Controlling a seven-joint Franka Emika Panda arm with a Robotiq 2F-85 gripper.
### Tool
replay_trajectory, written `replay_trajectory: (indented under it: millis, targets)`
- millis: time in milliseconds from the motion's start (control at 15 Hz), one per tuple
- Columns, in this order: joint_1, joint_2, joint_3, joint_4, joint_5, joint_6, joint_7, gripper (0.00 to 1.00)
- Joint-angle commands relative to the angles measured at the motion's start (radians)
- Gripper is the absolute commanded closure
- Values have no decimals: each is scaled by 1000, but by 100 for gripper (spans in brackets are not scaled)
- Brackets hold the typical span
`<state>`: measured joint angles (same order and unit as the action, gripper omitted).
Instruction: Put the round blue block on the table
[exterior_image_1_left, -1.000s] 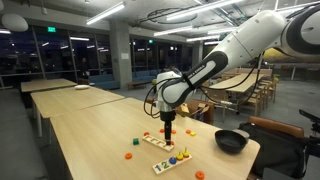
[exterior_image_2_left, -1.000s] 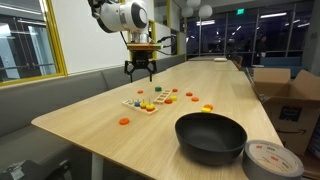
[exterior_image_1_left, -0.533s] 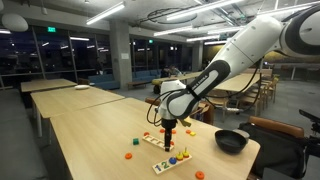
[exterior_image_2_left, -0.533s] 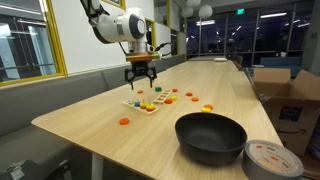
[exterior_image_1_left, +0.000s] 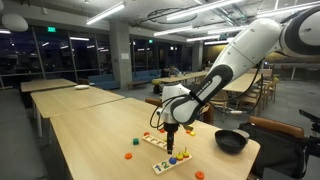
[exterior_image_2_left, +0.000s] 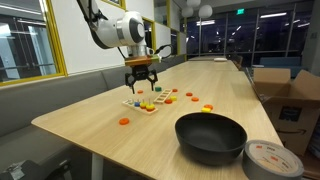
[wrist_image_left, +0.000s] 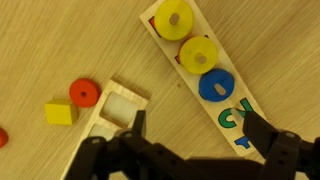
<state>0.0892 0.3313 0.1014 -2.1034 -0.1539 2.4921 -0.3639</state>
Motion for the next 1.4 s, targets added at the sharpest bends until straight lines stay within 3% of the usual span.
replay_trajectory:
  millis: [0, 1333]
  targets:
    - [8, -24, 8, -31, -35, 58, 22, 0]
    - [14, -10, 32, -167, -108, 212, -46, 0]
